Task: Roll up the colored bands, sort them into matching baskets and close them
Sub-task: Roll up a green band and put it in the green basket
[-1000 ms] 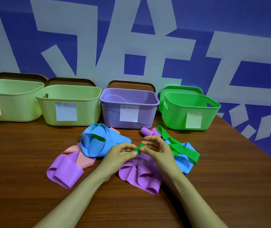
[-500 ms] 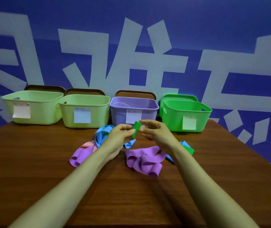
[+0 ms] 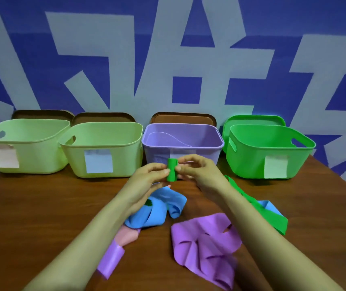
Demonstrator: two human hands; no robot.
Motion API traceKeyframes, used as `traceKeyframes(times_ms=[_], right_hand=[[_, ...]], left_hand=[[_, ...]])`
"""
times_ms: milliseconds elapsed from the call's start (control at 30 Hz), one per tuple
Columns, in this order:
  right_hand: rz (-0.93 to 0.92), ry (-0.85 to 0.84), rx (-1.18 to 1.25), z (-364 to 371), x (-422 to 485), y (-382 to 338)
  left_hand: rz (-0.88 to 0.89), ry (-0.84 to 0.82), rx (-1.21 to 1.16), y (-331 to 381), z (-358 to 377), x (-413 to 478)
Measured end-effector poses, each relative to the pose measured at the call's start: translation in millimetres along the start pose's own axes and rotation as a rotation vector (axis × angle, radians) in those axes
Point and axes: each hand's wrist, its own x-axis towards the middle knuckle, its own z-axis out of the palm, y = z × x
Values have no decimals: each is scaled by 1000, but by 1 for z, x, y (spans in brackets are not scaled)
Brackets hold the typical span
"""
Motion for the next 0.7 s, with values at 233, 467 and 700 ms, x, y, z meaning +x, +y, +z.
traceKeyframes(times_ms=[233, 467, 700], right_hand=[[205, 14, 8, 14, 42, -39], [382, 1, -53, 54, 80, -82], [417, -33, -48, 97, 124, -110]], left_hand=[[-191, 88, -88, 45, -2, 31], [-332, 259, -140, 98, -20, 45], [-328, 326, -137, 142, -59, 72]])
